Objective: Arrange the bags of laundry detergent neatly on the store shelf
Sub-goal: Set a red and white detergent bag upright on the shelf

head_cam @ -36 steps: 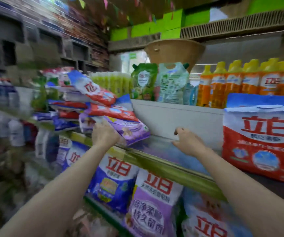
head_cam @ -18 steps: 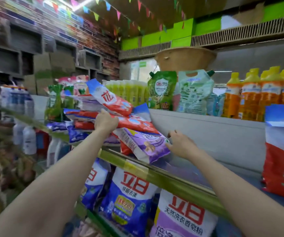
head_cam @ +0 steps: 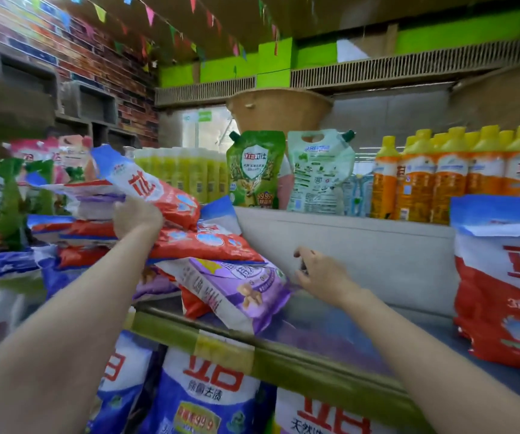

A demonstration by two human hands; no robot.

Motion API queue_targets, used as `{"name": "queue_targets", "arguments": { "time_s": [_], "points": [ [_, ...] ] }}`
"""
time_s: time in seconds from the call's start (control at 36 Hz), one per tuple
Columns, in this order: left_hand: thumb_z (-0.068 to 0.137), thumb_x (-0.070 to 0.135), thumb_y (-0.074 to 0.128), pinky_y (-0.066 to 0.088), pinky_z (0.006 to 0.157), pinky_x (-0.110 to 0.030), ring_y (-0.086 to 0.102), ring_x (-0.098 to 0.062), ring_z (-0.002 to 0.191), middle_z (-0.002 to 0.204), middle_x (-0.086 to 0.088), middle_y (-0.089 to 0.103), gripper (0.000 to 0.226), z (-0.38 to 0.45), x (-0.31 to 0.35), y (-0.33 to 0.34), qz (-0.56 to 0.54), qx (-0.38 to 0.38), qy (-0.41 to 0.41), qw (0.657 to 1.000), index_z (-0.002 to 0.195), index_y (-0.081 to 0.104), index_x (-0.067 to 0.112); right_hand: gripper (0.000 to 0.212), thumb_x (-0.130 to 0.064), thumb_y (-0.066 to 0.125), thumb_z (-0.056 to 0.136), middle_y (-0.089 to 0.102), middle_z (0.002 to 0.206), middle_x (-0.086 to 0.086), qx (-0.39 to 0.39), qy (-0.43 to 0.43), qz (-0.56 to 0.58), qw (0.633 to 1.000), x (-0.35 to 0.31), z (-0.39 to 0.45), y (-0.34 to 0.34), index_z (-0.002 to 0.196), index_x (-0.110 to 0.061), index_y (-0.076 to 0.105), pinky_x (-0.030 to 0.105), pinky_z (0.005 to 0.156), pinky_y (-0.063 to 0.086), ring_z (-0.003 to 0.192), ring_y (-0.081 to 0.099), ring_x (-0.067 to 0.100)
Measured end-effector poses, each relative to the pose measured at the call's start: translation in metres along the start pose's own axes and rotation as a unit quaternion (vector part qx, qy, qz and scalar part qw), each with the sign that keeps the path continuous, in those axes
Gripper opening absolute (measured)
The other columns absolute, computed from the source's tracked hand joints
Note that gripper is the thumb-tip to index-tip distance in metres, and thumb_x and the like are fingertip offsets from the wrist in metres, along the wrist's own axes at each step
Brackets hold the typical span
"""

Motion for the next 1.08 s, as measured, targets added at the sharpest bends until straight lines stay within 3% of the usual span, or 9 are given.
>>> {"name": "queue_targets", "arguments": {
  "time_s": [0.17, 0.31, 0.56, 0.67, 0.75, 0.86, 0.94, 1.0, 1.08],
  "points": [
    [0.094, 0.006, 0.04, 0.034, 0.095, -0.042, 0.047, -0.04, 0.116, 0.127, -0.029, 0.048, 0.031, -0.031, 0.051, 0.012, -0.115, 0.032, 0.135, 0.984, 0.122, 0.05, -0.004, 0.033, -0.017, 0.048, 0.093, 0.061, 0.116, 0.017, 0.021, 0.041, 0.007, 0.999, 0.024, -0.008, -0.009, 0.124, -0.006, 0.049, 0.033, 0.082, 0.042, 0.105, 0.058, 0.031],
    [0.096, 0.007, 0.039, 0.032, 0.077, -0.041, 0.054, -0.038, 0.098, 0.106, -0.029, 0.058, 0.021, -0.065, 0.08, 0.011, -0.202, 0.026, 0.192, 0.96, 0.104, 0.053, -0.007, 0.029, -0.019, 0.047, 0.095, 0.065, 0.112, 0.016, 0.06, 0.06, 0.049, 0.995, 0.032, -0.009, -0.028, 0.119, -0.004, 0.053, 0.03, 0.081, 0.04, 0.106, 0.057, 0.03],
    [0.095, 0.012, 0.039, 0.037, 0.088, -0.037, 0.054, -0.035, 0.106, 0.112, -0.026, 0.061, 0.028, -0.084, 0.1, -0.017, -0.34, 0.016, 0.065, 0.938, 0.105, 0.058, -0.005, 0.048, -0.042, 0.039, 0.097, 0.062, 0.106, 0.021, 0.013, 0.146, 0.193, 0.97, 0.056, -0.025, -0.048, 0.101, 0.001, 0.059, 0.051, 0.091, 0.047, 0.103, 0.059, 0.035],
    [0.091, 0.009, 0.039, 0.033, 0.063, -0.035, 0.042, -0.025, 0.069, 0.062, -0.008, 0.044, 0.032, -0.105, 0.107, -0.007, -0.419, -0.049, 0.047, 0.906, 0.059, 0.04, 0.01, 0.063, -0.046, 0.04, 0.096, 0.053, 0.128, 0.025, 0.006, 0.181, 0.331, 0.926, 0.057, -0.042, -0.056, 0.122, 0.011, 0.048, 0.051, 0.101, 0.042, 0.119, 0.051, 0.038],
    [0.09, 0.007, 0.039, 0.031, 0.059, -0.032, 0.035, -0.019, 0.061, 0.06, -0.002, 0.037, 0.034, -0.132, 0.123, 0.003, -0.476, -0.119, 0.017, 0.871, 0.057, 0.036, 0.015, 0.052, -0.048, 0.044, 0.094, 0.051, 0.126, 0.009, 0.005, 0.196, 0.482, 0.854, 0.061, -0.059, -0.064, 0.129, -0.01, 0.044, 0.039, 0.1, 0.044, 0.12, 0.049, 0.025],
    [0.095, 0.014, 0.037, 0.037, 0.057, -0.025, 0.041, -0.012, 0.062, 0.068, 0.007, 0.042, 0.032, -0.17, 0.147, 0.015, -0.473, -0.247, 0.036, 0.845, 0.064, 0.041, 0.022, 0.024, -0.031, 0.06, 0.089, 0.07, 0.088, 0.001, 0.034, 0.193, 0.632, 0.75, 0.083, -0.088, -0.088, 0.108, -0.017, 0.06, 0.034, 0.079, 0.054, 0.085, 0.064, 0.019],
    [0.095, 0.011, 0.039, 0.038, 0.056, -0.019, 0.043, -0.009, 0.061, 0.069, 0.005, 0.045, 0.031, -0.204, 0.163, 0.017, -0.473, -0.278, 0.047, 0.835, 0.066, 0.043, 0.022, 0.029, -0.029, 0.067, 0.08, 0.072, 0.089, 0.002, 0.042, 0.183, 0.624, 0.758, 0.109, -0.117, -0.106, 0.106, -0.017, 0.063, 0.031, 0.065, 0.057, 0.076, 0.068, 0.016],
    [0.093, 0.009, 0.044, 0.044, 0.062, -0.028, 0.051, -0.02, 0.067, 0.072, -0.004, 0.054, 0.027, -0.226, 0.173, 0.024, -0.487, -0.275, 0.055, 0.827, 0.068, 0.048, 0.019, 0.039, -0.029, 0.072, 0.072, 0.074, 0.087, 0.0, 0.05, 0.178, 0.611, 0.77, 0.128, -0.136, -0.115, 0.108, -0.017, 0.065, 0.03, 0.06, 0.057, 0.071, 0.07, 0.013],
    [0.096, 0.018, 0.046, 0.042, 0.077, -0.038, 0.052, -0.023, 0.086, 0.093, -0.021, 0.059, 0.013, -0.269, 0.184, 0.038, -0.461, -0.295, 0.084, 0.833, 0.086, 0.055, 0.016, 0.018, -0.015, 0.071, 0.078, 0.074, 0.077, 0.0, 0.109, 0.187, 0.597, 0.773, 0.15, -0.165, -0.133, 0.094, -0.02, 0.067, 0.035, 0.062, 0.055, 0.062, 0.069, 0.015]
  ]
}}
Point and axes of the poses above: each hand's wrist, its own z-axis towards the middle knuckle, its own y-axis out of the palm, x = y × z, the point moved 2 cm from there along z, towards the middle knuckle
